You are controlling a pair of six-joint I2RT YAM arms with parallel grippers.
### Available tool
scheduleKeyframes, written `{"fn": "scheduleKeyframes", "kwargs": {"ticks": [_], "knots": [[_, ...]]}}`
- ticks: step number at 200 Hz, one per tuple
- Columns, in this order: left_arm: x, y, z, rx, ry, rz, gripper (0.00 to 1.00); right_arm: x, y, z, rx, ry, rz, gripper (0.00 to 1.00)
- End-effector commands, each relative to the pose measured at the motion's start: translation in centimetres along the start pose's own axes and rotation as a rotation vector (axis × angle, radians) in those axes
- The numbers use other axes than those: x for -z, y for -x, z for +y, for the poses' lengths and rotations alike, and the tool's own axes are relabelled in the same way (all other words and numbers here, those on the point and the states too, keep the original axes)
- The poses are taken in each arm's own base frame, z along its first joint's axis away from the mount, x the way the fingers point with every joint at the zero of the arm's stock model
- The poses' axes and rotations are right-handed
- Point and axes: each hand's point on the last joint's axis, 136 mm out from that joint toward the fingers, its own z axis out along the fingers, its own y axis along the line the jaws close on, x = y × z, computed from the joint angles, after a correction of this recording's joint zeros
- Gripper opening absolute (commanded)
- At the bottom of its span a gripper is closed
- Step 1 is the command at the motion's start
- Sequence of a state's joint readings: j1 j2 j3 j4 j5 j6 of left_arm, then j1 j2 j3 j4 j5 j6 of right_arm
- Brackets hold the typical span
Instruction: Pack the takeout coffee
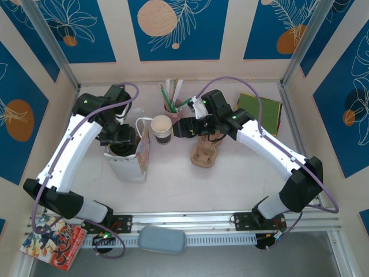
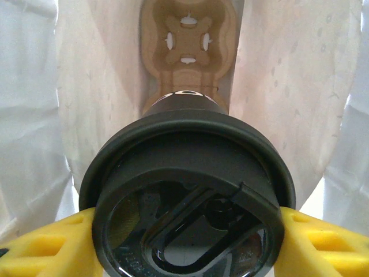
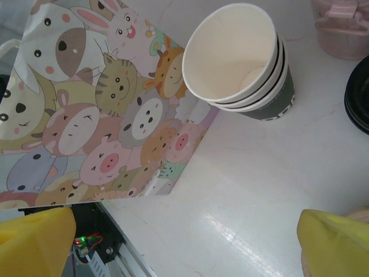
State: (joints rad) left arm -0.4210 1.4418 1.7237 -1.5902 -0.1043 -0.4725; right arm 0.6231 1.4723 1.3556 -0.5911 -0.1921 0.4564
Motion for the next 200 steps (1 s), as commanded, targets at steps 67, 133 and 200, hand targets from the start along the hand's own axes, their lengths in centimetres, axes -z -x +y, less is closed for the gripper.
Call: {"fn": "scheduleKeyframes", "kwargs": {"ticks": [67,133,200], "knots": [[-2.2,0.5,0.0,-0.003,0.044,0.089,0.59,1.2,-0.8,-0.2,-0.008,0.023,-0.011,0.99],[-4.2,0.1,-0.2,-0.028,0.056,0.136,0.58,1.4,-0.9,-0.4,-0.012,0.025,-0.02,0.99],[-5.7,0.0,-0.5,-0.073,0.043,0.149,0.59,1.4,-1.1,-0.6,-0.022,0.024,-0.014,0.99]]}}
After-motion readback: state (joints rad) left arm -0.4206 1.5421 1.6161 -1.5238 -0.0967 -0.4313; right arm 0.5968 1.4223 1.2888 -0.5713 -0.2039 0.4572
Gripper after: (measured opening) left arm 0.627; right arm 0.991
